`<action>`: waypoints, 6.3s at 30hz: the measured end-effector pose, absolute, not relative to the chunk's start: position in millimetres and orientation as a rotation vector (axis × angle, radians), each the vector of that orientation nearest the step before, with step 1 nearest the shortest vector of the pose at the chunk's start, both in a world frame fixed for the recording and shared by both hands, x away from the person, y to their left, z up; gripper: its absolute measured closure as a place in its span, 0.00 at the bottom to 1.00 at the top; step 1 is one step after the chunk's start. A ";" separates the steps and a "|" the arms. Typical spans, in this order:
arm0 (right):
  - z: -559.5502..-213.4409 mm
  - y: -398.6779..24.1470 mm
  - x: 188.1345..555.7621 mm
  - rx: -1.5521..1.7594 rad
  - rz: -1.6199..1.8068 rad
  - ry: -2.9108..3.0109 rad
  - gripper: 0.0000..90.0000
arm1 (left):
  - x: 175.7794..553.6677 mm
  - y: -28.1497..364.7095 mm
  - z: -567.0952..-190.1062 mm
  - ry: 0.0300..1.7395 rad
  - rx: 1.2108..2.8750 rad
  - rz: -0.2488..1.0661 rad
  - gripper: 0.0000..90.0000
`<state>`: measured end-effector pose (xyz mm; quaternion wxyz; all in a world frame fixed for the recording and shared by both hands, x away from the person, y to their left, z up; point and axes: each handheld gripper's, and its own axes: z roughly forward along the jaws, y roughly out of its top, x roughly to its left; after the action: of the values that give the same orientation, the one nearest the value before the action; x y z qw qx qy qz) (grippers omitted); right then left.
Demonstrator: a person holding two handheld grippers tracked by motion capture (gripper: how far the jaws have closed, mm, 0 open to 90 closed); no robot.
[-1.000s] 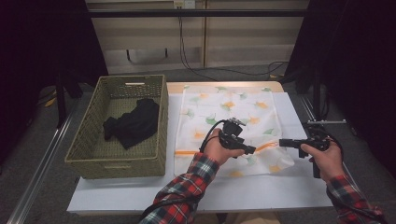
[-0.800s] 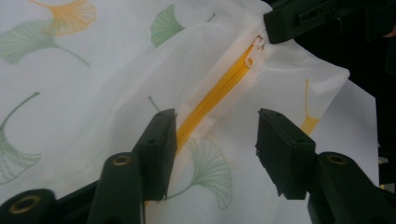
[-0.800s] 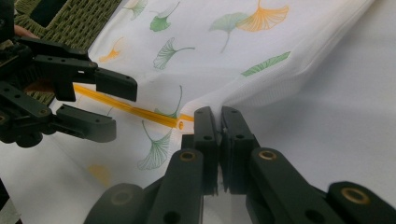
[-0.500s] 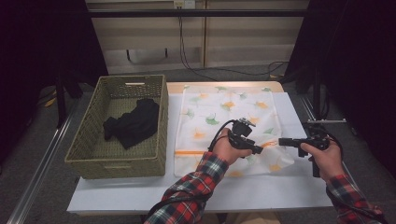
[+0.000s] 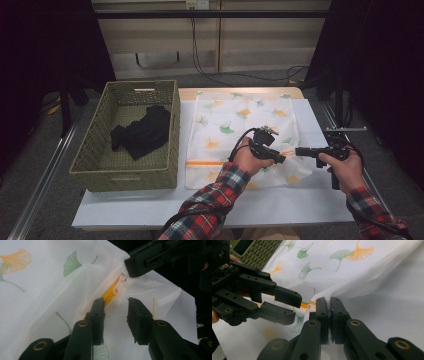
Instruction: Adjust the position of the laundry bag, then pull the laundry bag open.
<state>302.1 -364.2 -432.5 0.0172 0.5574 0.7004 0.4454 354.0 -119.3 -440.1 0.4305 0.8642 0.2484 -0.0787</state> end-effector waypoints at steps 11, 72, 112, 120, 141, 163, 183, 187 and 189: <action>-432.8 -363.0 302.3 1.730 1.390 2.174 0.96 | 352.4 -131.5 -443.0 0.611 2.162 -0.177 0.84; -427.1 -354.8 298.8 1.761 1.399 2.168 0.97 | 349.4 -124.7 -432.2 0.842 2.172 -0.267 1.00; -430.8 -357.0 300.2 1.779 1.432 2.187 0.97 | 352.8 -124.0 -435.3 0.871 2.159 -0.294 1.00; -430.1 -354.0 300.1 1.771 1.425 2.189 0.97 | 352.4 -120.5 -434.8 0.894 2.162 -0.296 1.00; -430.2 -365.3 294.5 1.791 1.408 2.160 0.97 | 355.1 -118.6 -436.1 0.935 2.164 -0.326 1.00; -431.9 -369.7 293.2 1.800 1.391 2.150 0.97 | 358.5 -109.9 -437.3 0.986 2.177 -0.317 1.00; -434.4 -374.4 293.6 1.817 1.364 2.148 0.97 | 362.5 -97.5 -436.9 1.012 2.181 -0.319 1.00; -434.7 -376.1 293.4 1.816 1.349 2.142 0.97 | 363.9 -92.6 -437.2 1.019 2.202 -0.320 1.00; -434.7 -376.9 293.2 1.823 1.347 2.140 0.97 | 364.5 -90.1 -437.8 1.019 2.196 -0.318 1.00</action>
<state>293.2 -376.9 -434.7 0.0122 0.5847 0.6865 0.4321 364.5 -90.1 -437.8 0.3428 0.8450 0.3919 -0.1222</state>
